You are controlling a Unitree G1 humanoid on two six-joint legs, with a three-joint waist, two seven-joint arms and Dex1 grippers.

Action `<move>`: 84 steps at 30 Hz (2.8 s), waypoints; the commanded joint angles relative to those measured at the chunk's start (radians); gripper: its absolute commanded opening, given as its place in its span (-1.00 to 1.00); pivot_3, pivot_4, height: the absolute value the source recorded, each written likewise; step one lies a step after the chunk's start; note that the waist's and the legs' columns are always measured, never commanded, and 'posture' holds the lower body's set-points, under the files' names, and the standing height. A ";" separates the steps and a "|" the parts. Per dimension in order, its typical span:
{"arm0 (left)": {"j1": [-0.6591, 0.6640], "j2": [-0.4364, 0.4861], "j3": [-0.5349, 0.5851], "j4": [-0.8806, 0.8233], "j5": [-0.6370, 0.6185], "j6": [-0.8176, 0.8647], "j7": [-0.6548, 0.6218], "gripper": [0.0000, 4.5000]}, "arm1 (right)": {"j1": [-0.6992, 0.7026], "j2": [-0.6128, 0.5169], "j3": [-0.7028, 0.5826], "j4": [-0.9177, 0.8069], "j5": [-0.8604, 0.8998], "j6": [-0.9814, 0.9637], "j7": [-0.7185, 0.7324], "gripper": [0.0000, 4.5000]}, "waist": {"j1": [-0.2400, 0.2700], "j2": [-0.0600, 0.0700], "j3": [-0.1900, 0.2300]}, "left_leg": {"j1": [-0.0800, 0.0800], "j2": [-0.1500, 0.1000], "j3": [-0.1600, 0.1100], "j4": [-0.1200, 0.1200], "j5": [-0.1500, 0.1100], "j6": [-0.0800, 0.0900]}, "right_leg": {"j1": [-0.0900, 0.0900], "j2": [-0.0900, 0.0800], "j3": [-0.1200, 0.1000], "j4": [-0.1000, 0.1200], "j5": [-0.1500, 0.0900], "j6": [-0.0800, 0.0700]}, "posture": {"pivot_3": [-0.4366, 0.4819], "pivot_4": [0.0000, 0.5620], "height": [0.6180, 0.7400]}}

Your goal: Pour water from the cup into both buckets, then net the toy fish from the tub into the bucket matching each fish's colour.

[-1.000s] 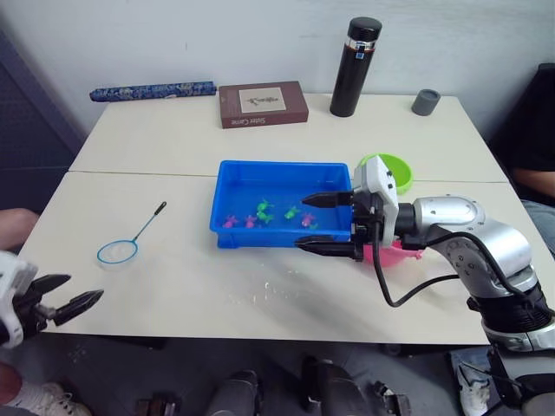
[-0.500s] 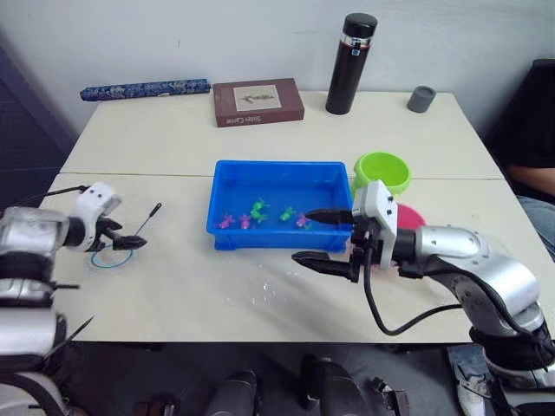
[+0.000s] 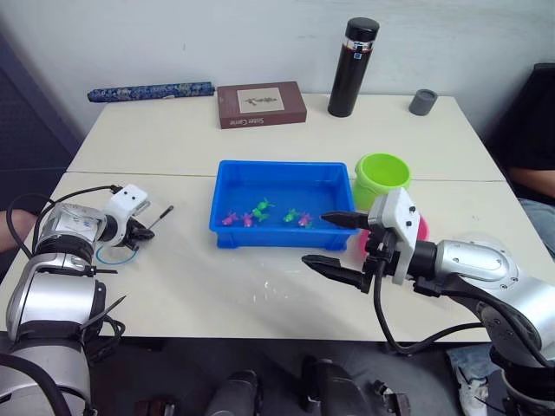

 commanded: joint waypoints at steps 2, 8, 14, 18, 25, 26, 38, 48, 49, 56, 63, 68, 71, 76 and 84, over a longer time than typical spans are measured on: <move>-0.007 0.031 0.038 0.000 -0.004 -0.026 -0.017 -0.99 | -0.012 -0.029 -0.036 -0.035 0.040 0.006 0.006 1.00 | -0.001 0.000 0.000 | 0.000 0.000 0.000 0.000 0.000 0.000 | 0.000 0.000 0.000 0.000 0.000 0.000 | -0.05 -0.47 1.00; -0.032 0.114 0.101 -0.276 -0.103 0.015 -0.287 -0.99 | -0.035 -0.094 -0.051 0.007 0.074 -0.007 0.084 1.00 | -0.002 -0.003 0.001 | -0.008 0.000 0.000 0.003 0.000 0.000 | -0.006 0.000 0.000 0.000 0.000 0.001 | -0.05 -0.47 1.00; 0.153 0.171 0.111 -0.972 -0.288 0.171 -0.541 -0.99 | -0.146 -0.122 -0.021 0.096 0.073 -0.025 0.170 1.00 | -0.004 -0.003 0.001 | -0.013 -0.001 0.000 0.004 0.000 0.001 | -0.012 -0.002 0.002 0.001 0.001 0.001 | -0.05 -0.47 1.00; 0.225 0.100 0.022 -1.246 -0.297 0.210 -0.537 -0.99 | -0.271 -0.090 0.027 0.164 0.082 -0.001 0.191 1.00 | -0.001 -0.003 0.001 | -0.013 0.000 -0.001 0.005 0.000 0.001 | -0.011 -0.002 0.002 0.001 0.001 0.001 | -0.05 -0.47 1.00; 0.215 0.019 -0.067 -1.336 -0.312 0.190 -0.565 -0.99 | -0.429 -0.081 0.167 0.281 0.005 0.067 0.219 1.00 | -0.011 -0.002 0.001 | -0.013 0.000 0.000 0.004 0.001 0.001 | -0.013 0.000 0.003 0.002 0.001 0.001 | -0.05 -0.47 1.00; 0.205 0.005 -0.076 -1.330 -0.311 0.182 -0.563 -0.99 | -0.444 -0.072 0.188 0.301 -0.010 0.074 0.216 1.00 | -0.011 -0.002 0.001 | -0.013 0.000 0.001 0.004 0.001 0.001 | -0.013 0.000 0.003 0.002 0.001 0.001 | -0.05 -0.47 1.00; 0.167 -0.039 -0.108 -1.357 -0.321 0.168 -0.589 -1.00 | -0.445 -0.038 0.296 0.311 -0.106 0.066 0.246 0.41 | -0.002 -0.002 0.001 | -0.014 0.000 0.000 0.006 0.001 0.000 | -0.013 0.000 0.003 0.003 0.001 0.001 | -0.05 -0.47 1.00; 0.146 -0.048 -0.105 -1.386 -0.338 0.205 -0.592 -1.00 | -0.438 -0.019 0.318 0.318 -0.154 0.042 0.269 0.28 | -0.003 -0.002 0.001 | -0.014 0.000 0.000 0.006 0.001 0.000 | -0.013 0.000 0.003 0.003 0.001 0.001 | -0.05 -0.47 1.00; 0.145 -0.049 -0.105 -1.386 -0.337 0.203 -0.590 -1.00 | -0.438 -0.017 0.319 0.318 -0.156 0.041 0.271 0.17 | -0.003 -0.002 0.001 | -0.014 0.000 0.000 0.006 0.001 0.000 | -0.013 0.000 0.003 0.003 0.001 0.001 | -0.05 -0.47 1.00; 0.139 -0.053 -0.106 -1.386 -0.344 0.208 -0.586 -1.00 | -0.433 -0.006 0.312 0.322 -0.177 0.025 0.282 -0.97 | -0.003 -0.002 0.001 | -0.014 0.000 0.000 0.006 0.001 0.000 | -0.013 0.000 0.002 0.003 0.001 0.001 | -0.05 -0.47 1.00; 0.127 -0.085 -0.071 -1.343 -0.385 0.276 -0.557 -0.85 | -0.425 -0.006 0.286 0.296 -0.166 0.037 0.276 -0.99 | -0.001 -0.002 0.001 | -0.014 0.000 0.000 0.006 0.001 0.000 | -0.013 0.000 0.002 0.003 0.001 0.001 | -0.05 -0.47 1.00; 0.134 -0.078 0.062 -1.297 -0.510 0.432 -0.525 0.08 | -0.394 -0.041 0.205 0.227 -0.153 0.077 0.223 -1.00 | -0.002 -0.002 0.001 | -0.014 0.000 0.000 0.007 0.001 0.000 | -0.013 0.000 0.002 0.003 0.001 0.001 | -0.05 -0.47 1.00; 0.180 -0.040 0.153 -1.307 -0.587 0.495 -0.520 0.70 | -0.355 -0.100 0.116 0.191 -0.161 0.092 0.186 -1.00 | -0.004 -0.002 0.001 | -0.014 0.000 0.000 0.007 0.001 0.000 | -0.013 0.000 0.002 0.004 0.001 0.001 | -0.05 -0.47 1.00; 0.340 0.004 0.272 -1.363 -0.611 0.490 -0.420 0.96 | -0.283 -0.239 0.028 0.194 -0.268 0.006 0.153 -1.00 | -0.003 -0.001 0.000 | -0.013 0.000 0.000 0.006 0.001 0.000 | -0.013 0.000 0.003 0.003 0.001 0.001 | -0.05 -0.47 1.00; 0.502 -0.011 0.276 -1.447 -0.592 0.419 -0.266 0.96 | -0.241 -0.320 0.136 0.292 -0.514 -0.275 0.166 -1.00 | -0.001 -0.001 0.000 | -0.013 0.000 0.000 0.006 0.001 0.000 | -0.012 0.000 0.003 0.003 0.001 0.001 | -0.05 -0.47 1.00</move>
